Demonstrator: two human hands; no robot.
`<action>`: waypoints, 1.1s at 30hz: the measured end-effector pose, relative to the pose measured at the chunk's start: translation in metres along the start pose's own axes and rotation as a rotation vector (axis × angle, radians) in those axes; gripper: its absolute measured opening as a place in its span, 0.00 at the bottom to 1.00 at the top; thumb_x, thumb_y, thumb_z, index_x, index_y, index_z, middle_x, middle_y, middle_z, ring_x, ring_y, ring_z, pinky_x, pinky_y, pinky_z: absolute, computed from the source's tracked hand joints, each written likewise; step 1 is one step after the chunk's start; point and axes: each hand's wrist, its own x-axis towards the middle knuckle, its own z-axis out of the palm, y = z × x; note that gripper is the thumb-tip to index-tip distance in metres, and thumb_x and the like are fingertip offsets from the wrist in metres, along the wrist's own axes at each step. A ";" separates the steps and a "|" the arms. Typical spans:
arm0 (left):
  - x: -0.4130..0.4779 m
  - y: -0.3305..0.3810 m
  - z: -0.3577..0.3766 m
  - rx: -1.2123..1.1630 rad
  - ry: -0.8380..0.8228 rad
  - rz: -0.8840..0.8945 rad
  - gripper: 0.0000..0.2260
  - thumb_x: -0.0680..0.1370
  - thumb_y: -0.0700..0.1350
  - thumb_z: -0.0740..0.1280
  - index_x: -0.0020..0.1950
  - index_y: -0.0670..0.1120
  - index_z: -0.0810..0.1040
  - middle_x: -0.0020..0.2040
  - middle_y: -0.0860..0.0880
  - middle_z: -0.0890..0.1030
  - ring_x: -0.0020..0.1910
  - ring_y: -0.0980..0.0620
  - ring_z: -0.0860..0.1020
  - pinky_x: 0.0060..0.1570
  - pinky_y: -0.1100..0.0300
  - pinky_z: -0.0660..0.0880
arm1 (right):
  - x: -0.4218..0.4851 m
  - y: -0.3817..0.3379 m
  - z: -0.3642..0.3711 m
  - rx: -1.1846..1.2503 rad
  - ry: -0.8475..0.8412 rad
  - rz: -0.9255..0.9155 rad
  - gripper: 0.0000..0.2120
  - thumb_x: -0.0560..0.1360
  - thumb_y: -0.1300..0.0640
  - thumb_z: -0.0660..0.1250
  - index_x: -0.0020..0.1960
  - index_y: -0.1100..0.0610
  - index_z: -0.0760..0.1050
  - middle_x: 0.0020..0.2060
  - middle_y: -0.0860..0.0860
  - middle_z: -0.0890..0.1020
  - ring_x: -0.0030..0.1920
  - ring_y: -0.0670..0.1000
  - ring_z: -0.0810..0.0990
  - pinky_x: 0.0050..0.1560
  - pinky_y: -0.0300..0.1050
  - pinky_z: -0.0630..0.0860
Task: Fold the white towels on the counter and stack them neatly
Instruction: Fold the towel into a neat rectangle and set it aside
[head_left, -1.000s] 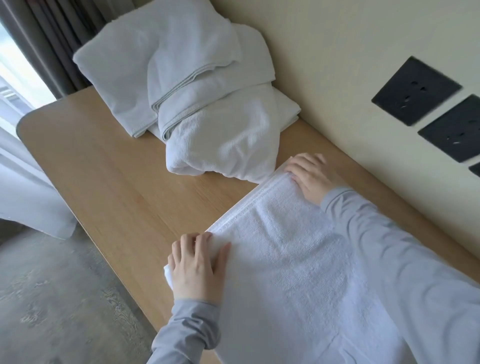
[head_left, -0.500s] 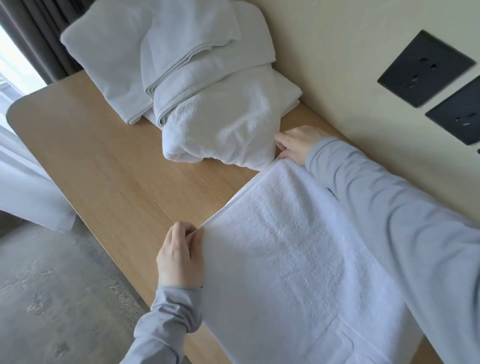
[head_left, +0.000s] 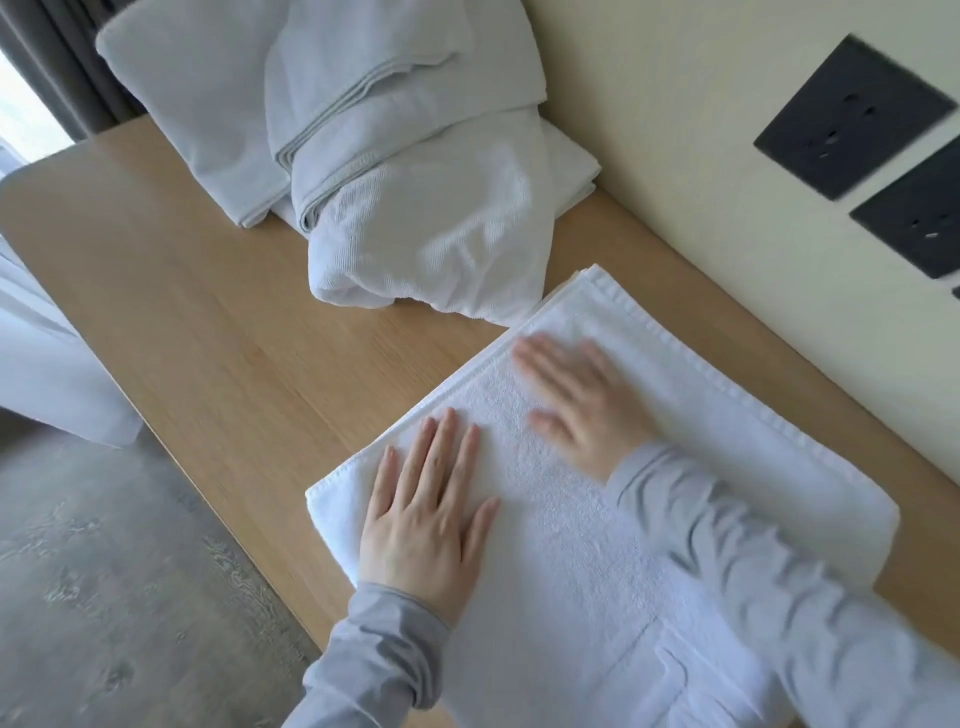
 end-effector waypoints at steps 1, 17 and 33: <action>0.001 0.000 0.000 -0.007 -0.012 -0.006 0.26 0.79 0.57 0.51 0.75 0.47 0.61 0.75 0.48 0.61 0.74 0.46 0.59 0.70 0.49 0.54 | 0.004 0.022 -0.005 -0.008 -0.033 0.080 0.27 0.79 0.45 0.48 0.73 0.59 0.60 0.73 0.54 0.62 0.74 0.54 0.59 0.71 0.59 0.58; -0.004 0.004 0.007 0.069 0.030 -0.139 0.27 0.76 0.64 0.50 0.74 0.58 0.60 0.74 0.40 0.60 0.75 0.39 0.55 0.73 0.42 0.44 | -0.096 -0.041 0.006 -0.005 -0.130 -0.160 0.29 0.78 0.44 0.51 0.74 0.59 0.59 0.73 0.53 0.62 0.74 0.53 0.57 0.71 0.57 0.55; -0.103 0.171 0.028 -0.087 -0.004 -0.233 0.32 0.79 0.59 0.44 0.74 0.37 0.60 0.74 0.38 0.59 0.74 0.38 0.57 0.71 0.44 0.51 | -0.185 -0.032 -0.021 -0.046 -0.029 -0.015 0.25 0.76 0.53 0.52 0.68 0.65 0.68 0.68 0.59 0.69 0.70 0.59 0.65 0.68 0.63 0.61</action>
